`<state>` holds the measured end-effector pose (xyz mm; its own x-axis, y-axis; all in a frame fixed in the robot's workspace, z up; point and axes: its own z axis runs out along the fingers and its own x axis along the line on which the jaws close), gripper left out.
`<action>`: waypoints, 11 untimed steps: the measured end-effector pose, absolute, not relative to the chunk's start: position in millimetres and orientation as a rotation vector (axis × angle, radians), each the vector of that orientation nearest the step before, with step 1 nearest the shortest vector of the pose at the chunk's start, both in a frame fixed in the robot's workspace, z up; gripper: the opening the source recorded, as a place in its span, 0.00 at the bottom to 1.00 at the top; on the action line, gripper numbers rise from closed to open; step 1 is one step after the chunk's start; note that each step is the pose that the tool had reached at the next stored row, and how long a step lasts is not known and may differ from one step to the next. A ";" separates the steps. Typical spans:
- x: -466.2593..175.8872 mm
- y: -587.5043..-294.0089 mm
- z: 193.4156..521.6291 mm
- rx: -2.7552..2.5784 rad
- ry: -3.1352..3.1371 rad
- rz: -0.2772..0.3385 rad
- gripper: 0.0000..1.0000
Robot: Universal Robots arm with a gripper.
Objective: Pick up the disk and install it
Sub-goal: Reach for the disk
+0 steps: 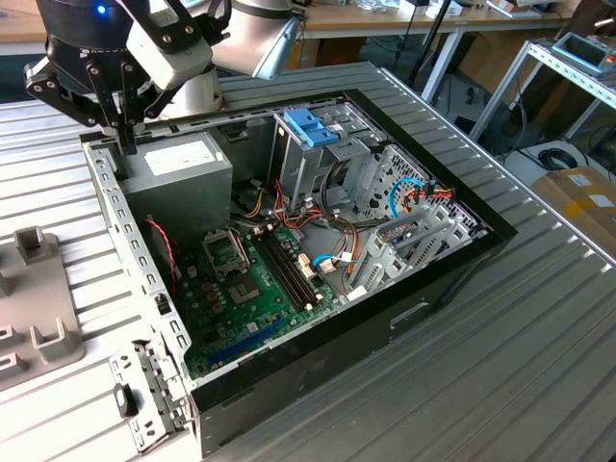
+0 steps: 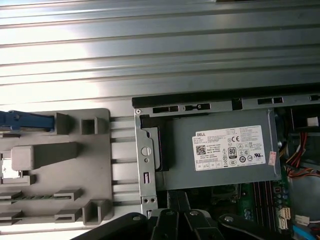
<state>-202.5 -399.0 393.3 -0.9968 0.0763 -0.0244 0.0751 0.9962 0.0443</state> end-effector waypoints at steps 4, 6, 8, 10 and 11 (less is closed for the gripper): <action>-204.3 -399.0 393.3 0.118 3.112 0.068 0.10; -205.3 -399.0 393.3 0.118 3.112 0.068 0.10; -206.4 -399.0 393.3 0.118 3.113 0.068 0.10; -207.2 -399.0 393.3 0.118 3.112 0.068 0.10; -207.5 -399.0 393.3 0.118 3.113 0.068 0.10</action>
